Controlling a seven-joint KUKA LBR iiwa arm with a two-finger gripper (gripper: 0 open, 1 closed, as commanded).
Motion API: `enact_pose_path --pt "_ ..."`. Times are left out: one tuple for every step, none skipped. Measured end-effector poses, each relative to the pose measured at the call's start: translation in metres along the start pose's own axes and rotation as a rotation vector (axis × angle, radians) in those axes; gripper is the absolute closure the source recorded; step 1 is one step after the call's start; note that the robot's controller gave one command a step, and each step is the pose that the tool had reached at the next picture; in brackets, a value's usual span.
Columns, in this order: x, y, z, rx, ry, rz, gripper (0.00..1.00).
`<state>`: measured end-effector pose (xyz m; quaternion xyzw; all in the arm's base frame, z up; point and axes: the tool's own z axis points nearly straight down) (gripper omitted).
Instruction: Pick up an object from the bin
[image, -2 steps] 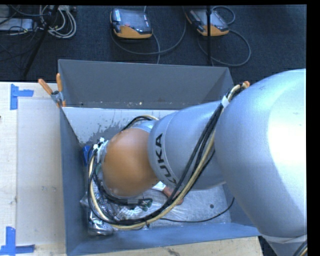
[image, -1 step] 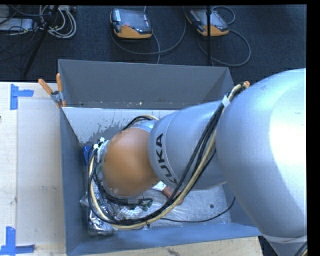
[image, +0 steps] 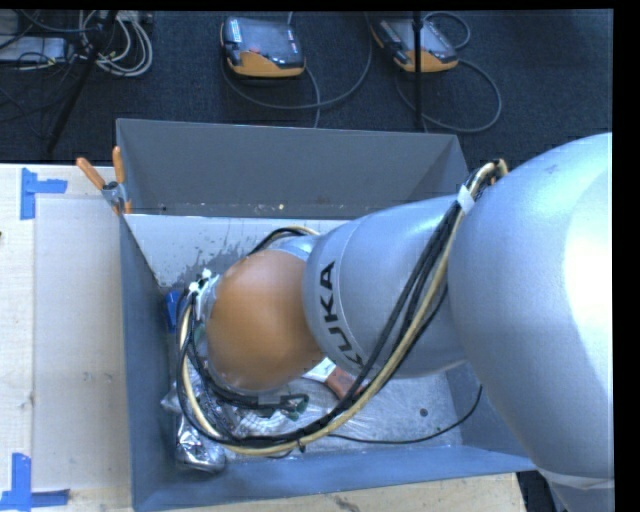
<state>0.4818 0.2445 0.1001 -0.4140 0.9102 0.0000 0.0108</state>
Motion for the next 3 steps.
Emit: enact_pose_path --pt "-0.002 -0.001 -0.019 0.003 -0.010 0.000 1.00" --pt "-0.004 -0.004 -0.034 0.008 -0.009 0.000 1.00" --pt "-0.003 -0.003 -0.042 0.002 0.002 0.002 1.00"
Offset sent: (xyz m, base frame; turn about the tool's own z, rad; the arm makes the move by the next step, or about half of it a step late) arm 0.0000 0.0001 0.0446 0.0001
